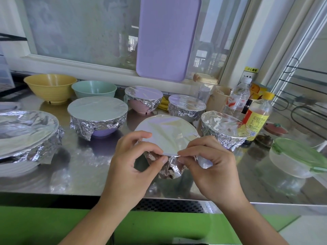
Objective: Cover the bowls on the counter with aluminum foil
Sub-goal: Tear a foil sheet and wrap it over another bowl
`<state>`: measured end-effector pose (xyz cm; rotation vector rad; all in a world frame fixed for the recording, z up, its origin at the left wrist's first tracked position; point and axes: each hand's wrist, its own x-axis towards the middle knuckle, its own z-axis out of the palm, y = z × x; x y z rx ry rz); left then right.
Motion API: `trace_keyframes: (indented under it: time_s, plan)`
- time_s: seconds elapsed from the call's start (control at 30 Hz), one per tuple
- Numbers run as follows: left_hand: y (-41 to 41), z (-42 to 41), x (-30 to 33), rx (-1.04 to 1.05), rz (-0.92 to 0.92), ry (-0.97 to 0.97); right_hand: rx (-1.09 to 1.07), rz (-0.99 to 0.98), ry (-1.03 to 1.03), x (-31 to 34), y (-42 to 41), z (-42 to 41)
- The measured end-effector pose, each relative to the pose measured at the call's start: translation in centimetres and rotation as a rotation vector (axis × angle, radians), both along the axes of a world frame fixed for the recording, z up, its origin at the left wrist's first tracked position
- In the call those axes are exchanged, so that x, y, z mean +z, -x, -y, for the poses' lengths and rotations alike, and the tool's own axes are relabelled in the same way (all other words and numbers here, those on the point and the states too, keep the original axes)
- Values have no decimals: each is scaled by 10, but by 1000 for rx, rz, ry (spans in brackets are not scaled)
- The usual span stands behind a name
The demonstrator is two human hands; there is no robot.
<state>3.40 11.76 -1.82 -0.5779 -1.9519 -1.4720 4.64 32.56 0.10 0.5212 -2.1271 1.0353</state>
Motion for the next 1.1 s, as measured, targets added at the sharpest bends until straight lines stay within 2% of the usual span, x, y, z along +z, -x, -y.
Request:
trace_keyframes:
  time_s: [0.3, 0.7, 0.93, 1.1]
  plan:
    - [2, -2, -1, 11, 1, 36, -26, 0, -45, -1, 1, 8]
    - [7, 3, 1, 5, 15, 47, 61, 93, 45, 3, 1, -4]
    - [2, 3, 0, -13, 30, 34, -48, 42, -6, 1, 1, 0]
    - [4, 2, 0, 11, 30, 25, -16, 28, 2, 3, -1, 0]
